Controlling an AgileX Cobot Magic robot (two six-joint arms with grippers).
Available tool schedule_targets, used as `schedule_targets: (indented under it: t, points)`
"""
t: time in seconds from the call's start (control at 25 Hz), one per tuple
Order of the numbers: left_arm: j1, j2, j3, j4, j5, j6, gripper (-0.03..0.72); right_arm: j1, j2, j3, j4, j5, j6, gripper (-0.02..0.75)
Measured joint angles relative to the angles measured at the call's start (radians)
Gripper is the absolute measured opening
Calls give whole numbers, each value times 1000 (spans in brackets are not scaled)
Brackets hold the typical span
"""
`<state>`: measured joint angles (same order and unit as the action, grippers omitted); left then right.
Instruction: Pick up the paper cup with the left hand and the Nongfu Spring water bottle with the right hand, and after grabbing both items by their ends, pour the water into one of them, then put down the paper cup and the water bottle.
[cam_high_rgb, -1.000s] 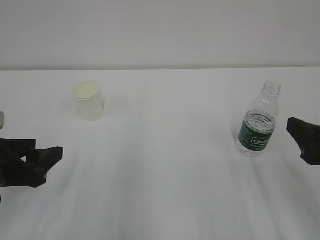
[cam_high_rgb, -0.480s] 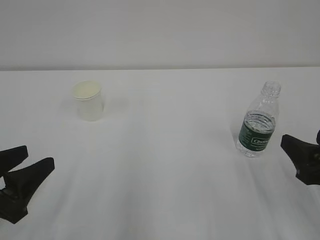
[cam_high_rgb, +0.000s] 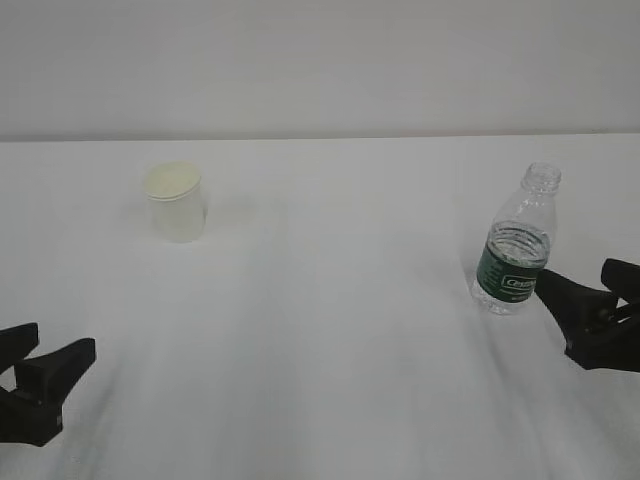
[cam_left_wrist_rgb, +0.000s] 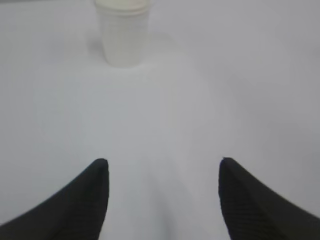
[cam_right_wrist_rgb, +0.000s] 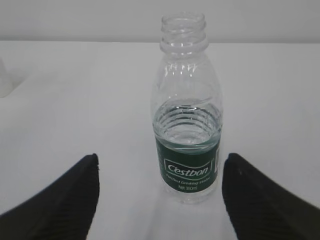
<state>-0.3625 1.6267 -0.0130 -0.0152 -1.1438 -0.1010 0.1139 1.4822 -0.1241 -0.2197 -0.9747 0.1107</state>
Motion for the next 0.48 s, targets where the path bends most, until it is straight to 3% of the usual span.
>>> schedule_targets:
  t: [0.2, 0.48]
  points:
    - [0, 71, -36, -13, 0, 2, 580, 0, 34, 0, 2, -25, -21, 573]
    - [-2, 78, -115, -39, 0, 2, 594, 0, 44, 0, 79, -49, -42, 574]
